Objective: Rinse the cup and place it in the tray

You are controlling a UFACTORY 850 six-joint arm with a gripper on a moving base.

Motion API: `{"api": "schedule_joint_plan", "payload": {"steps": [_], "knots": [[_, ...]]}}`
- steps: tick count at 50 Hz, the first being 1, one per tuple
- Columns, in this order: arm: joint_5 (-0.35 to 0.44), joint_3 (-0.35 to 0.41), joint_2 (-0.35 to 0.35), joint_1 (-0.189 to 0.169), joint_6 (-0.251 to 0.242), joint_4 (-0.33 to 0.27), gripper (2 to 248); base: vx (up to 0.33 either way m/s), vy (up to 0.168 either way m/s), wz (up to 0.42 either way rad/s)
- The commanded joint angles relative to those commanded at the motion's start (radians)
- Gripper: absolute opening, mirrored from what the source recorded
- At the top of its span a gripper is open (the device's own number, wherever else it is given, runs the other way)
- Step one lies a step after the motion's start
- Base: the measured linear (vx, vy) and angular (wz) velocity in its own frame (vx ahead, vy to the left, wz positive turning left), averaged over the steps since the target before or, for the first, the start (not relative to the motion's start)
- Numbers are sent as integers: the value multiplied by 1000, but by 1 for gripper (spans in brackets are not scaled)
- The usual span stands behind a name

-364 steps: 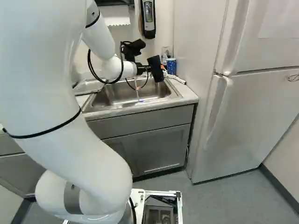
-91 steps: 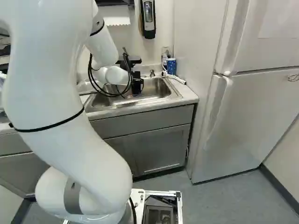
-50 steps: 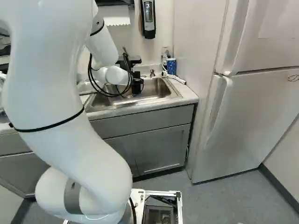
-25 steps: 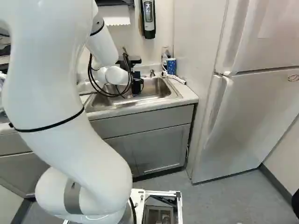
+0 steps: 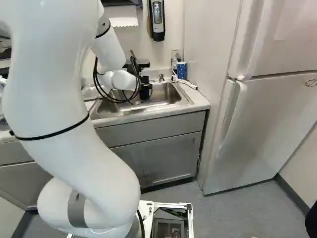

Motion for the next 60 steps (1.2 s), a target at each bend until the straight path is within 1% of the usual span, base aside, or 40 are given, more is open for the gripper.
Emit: {"api": "schedule_joint_plan", "payload": {"steps": [60], "knots": [[0, 0, 0, 0, 0, 0, 125, 0, 0, 0]]}}
